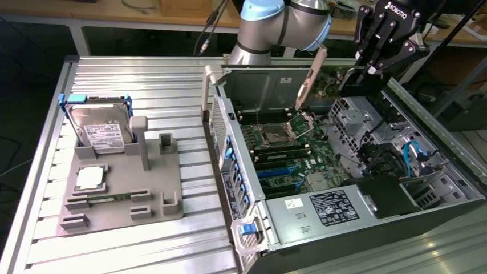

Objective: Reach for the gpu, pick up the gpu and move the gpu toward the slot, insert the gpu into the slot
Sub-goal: 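Insert the gpu into the slot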

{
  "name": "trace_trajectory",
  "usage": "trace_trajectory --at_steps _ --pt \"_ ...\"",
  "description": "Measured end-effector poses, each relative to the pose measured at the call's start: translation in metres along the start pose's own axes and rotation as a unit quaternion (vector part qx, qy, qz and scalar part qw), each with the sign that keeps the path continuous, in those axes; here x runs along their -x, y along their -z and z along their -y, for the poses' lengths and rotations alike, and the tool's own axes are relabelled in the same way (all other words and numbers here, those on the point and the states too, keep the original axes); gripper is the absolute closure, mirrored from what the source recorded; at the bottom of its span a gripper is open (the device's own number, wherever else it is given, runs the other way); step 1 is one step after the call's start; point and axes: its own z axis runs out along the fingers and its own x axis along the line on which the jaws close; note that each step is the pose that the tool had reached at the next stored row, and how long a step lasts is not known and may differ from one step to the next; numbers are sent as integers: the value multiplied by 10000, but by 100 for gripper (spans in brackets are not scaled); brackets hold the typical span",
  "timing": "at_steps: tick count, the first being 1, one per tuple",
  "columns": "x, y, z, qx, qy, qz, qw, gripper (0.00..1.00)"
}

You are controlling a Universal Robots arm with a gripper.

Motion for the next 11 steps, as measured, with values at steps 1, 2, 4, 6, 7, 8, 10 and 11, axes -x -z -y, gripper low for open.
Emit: trace_trajectory --at_steps 1,2,4,6,7,8,10,11 --pt "0 0 0 0 0 0 10000 73" --pt "0 0 0 0 0 0 10000 73" --pt "0 0 0 0 38 -1 10000 73" --pt "0 0 1 1 151 -2 9999 73" --pt "0 0 1 1 206 -3 9998 73" --pt "0 0 1 1 254 -4 9997 73" --pt "0 0 1 2 298 -5 9996 73" --pt "0 0 1 2 320 -5 9995 73"
